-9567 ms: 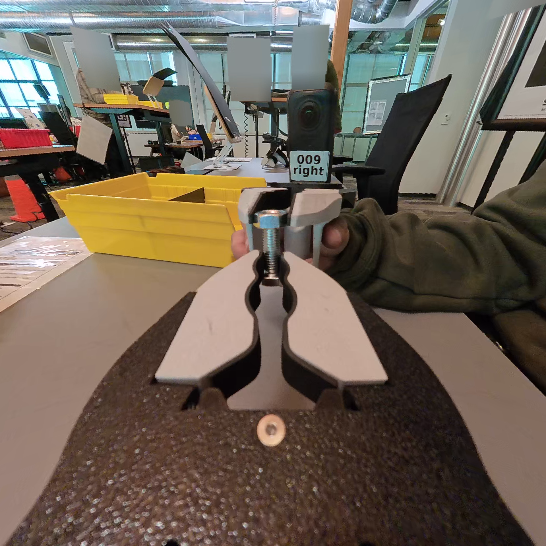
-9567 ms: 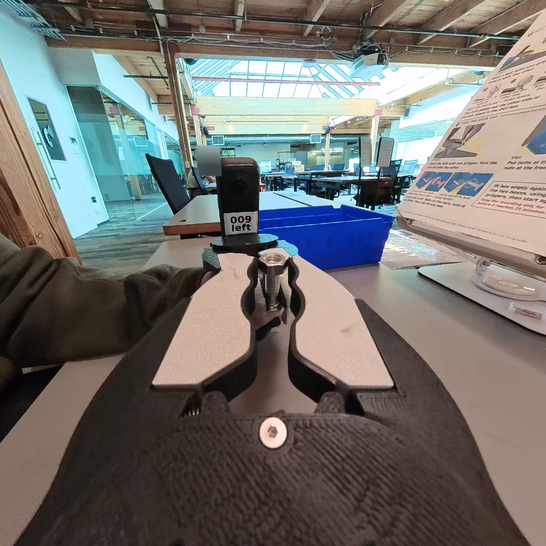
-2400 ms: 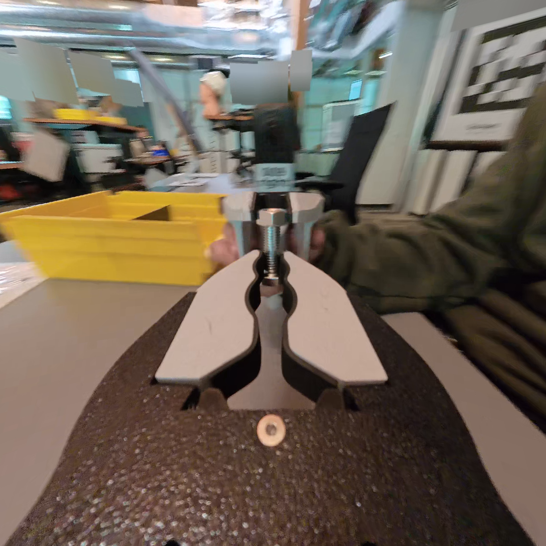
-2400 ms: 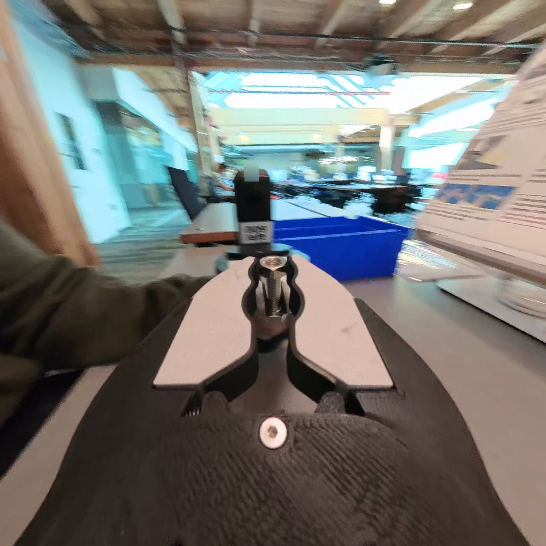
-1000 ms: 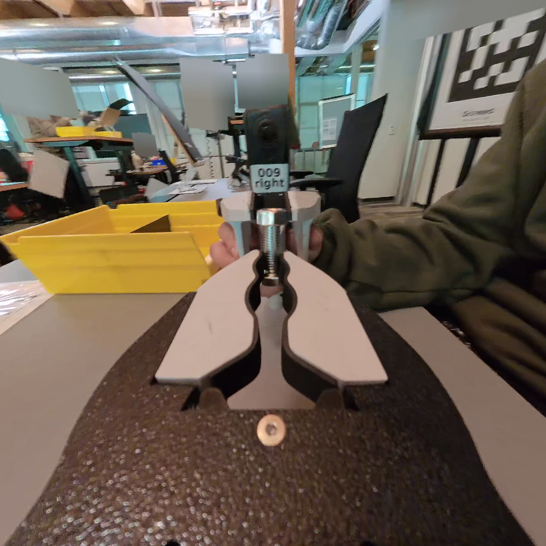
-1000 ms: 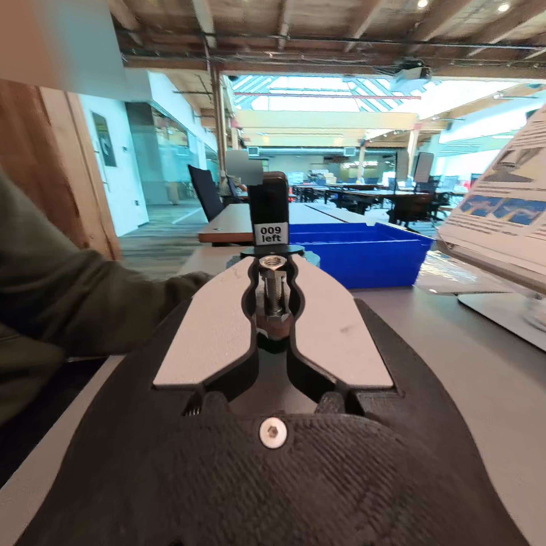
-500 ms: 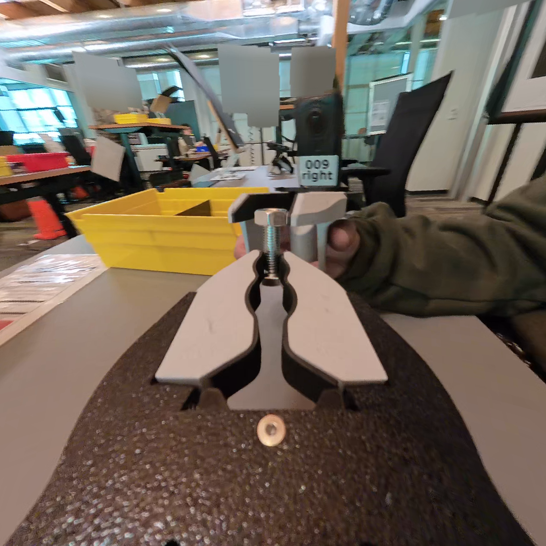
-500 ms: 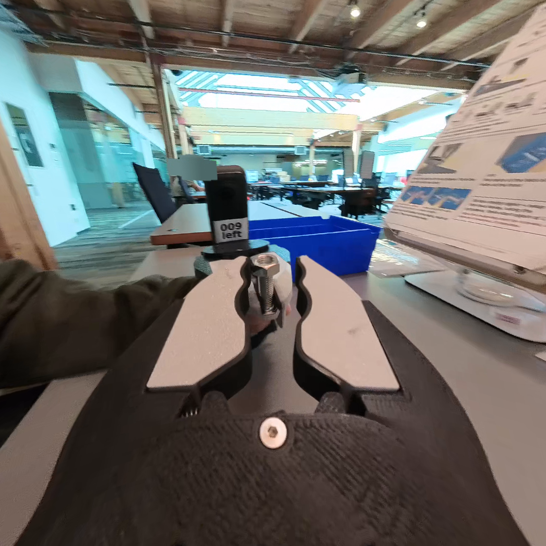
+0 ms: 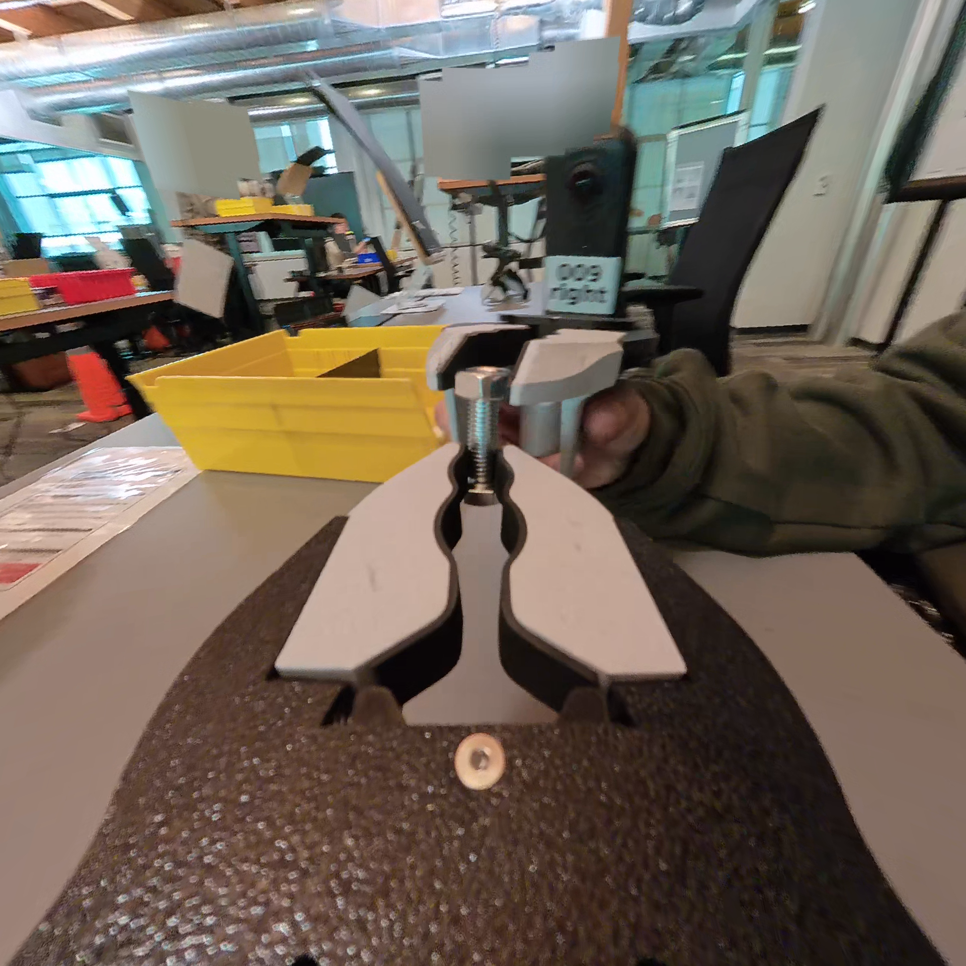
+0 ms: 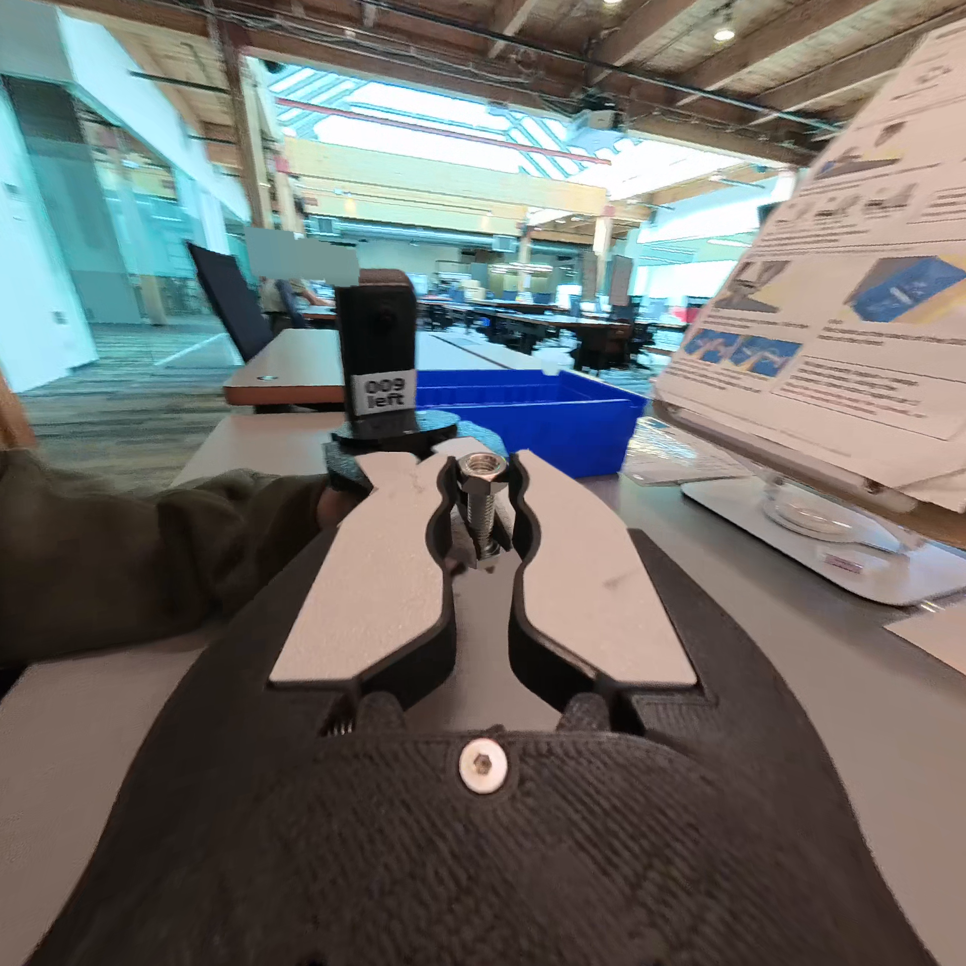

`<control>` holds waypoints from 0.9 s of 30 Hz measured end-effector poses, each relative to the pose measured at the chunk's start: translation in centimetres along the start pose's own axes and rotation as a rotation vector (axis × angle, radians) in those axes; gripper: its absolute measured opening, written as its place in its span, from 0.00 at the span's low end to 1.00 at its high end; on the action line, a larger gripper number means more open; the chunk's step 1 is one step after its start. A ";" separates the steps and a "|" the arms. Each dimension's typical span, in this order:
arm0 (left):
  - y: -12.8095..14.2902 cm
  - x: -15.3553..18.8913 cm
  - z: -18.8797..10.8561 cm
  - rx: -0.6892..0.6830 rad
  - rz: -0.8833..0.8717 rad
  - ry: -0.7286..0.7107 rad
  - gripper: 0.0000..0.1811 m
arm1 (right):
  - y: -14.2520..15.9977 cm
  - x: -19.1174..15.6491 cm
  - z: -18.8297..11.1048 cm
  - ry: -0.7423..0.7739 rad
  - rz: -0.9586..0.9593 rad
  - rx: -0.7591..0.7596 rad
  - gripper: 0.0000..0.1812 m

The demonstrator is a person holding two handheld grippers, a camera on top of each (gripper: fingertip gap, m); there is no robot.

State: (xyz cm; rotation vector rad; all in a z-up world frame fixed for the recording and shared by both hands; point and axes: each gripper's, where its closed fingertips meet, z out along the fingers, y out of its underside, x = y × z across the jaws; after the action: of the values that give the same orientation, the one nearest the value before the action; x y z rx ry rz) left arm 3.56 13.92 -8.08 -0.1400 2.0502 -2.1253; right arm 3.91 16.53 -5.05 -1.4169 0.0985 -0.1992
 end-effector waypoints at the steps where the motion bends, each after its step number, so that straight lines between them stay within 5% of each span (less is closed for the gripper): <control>1: -0.2 0.9 0.1 0.006 -0.014 0.062 0.05 | -0.2 -0.6 -0.3 -0.060 0.012 0.008 0.10; 5: -0.6 4.4 0.0 0.027 -0.064 0.305 0.05 | -0.8 -3.9 -1.5 -0.340 0.075 0.014 0.10; 9: -0.6 5.1 -0.1 0.026 -0.077 0.354 0.05 | -1.0 -5.3 -1.9 -0.440 0.107 0.020 0.11; 12: -0.2 3.4 0.1 0.013 -0.077 0.245 0.05 | -0.6 -3.8 -1.5 -0.321 0.106 0.029 0.11; 17: 0.2 0.0 0.2 -0.013 0.003 -0.008 0.05 | 0.1 -0.5 -0.8 -0.077 0.083 0.000 0.24; 22: 0.6 -3.7 -0.5 -0.050 0.077 -0.291 0.05 | 0.2 2.1 0.1 0.204 0.018 0.022 0.22; 27: 0.6 -4.7 -0.9 -0.062 0.097 -0.379 0.05 | 0.5 3.2 0.6 0.389 -0.006 0.035 0.15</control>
State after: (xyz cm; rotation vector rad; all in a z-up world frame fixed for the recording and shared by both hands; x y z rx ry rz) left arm 8.00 15.69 -8.45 -0.4096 1.8587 -1.8130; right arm 7.22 16.53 -5.32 -1.3288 0.4082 -0.4777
